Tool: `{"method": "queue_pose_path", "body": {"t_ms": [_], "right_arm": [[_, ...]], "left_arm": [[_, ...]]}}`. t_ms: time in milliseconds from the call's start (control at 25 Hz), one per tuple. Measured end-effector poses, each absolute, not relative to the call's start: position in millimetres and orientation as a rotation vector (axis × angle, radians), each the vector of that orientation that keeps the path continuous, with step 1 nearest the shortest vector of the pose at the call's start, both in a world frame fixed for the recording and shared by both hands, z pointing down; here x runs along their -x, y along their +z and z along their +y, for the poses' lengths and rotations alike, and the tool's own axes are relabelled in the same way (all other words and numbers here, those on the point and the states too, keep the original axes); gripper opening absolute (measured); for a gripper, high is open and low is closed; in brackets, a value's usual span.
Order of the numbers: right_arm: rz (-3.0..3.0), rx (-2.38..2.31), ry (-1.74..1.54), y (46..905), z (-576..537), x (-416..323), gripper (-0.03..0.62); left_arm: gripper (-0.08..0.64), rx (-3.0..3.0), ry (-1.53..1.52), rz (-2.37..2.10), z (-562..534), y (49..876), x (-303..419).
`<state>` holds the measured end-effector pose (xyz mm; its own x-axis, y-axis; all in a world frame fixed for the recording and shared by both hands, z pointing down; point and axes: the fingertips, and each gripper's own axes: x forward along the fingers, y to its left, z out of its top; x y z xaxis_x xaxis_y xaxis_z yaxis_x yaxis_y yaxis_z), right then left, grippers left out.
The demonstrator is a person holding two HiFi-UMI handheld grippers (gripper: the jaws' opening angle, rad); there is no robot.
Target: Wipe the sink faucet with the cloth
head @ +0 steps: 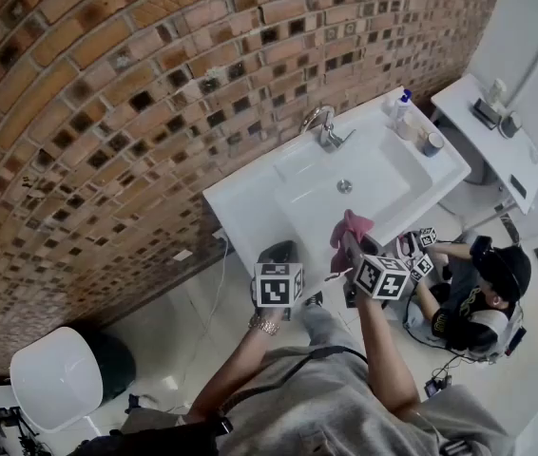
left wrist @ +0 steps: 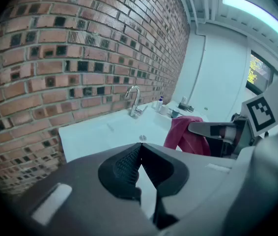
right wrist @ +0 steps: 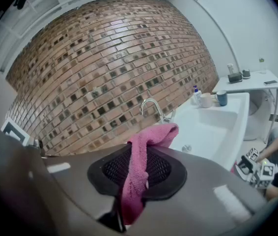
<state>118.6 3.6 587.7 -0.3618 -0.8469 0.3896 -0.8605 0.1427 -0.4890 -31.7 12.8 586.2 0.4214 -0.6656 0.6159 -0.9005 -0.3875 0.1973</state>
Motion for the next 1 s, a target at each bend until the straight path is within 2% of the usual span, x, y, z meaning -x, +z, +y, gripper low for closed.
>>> {"method": "queue_pose_path", "body": {"t_ms": [200, 440, 600, 800, 1000], "right_arm": [[-2.423, -1.655, 0.959, 574.2, -114.0, -127.6, 0.058], [-2.509, -1.329, 0.622, 543.6, -238.3, -61.0, 0.06], [-2.394, -1.239, 0.427, 558.2, -289.5, -38.7, 0.06], [-2.174, -1.341, 0.181, 567.4, -321.8, -67.7, 0.06], [-2.166, -1.456, 0.171, 558.2, -354.9, -103.5, 0.063]], "left_arm": [[0.02, -2.165, 0.579, -1.373, -45.7, 564.0, 21.8], [0.02, -2.13, 0.617, -1.423, -92.8, 564.1, 44.4], [0.02, -2.142, 0.583, -1.441, -122.5, 552.8, 56.9], [0.02, -2.156, 0.562, -1.453, -146.7, 543.7, 74.8], [0.02, -2.128, 0.558, -1.452, -163.1, 552.6, 87.7]]}}
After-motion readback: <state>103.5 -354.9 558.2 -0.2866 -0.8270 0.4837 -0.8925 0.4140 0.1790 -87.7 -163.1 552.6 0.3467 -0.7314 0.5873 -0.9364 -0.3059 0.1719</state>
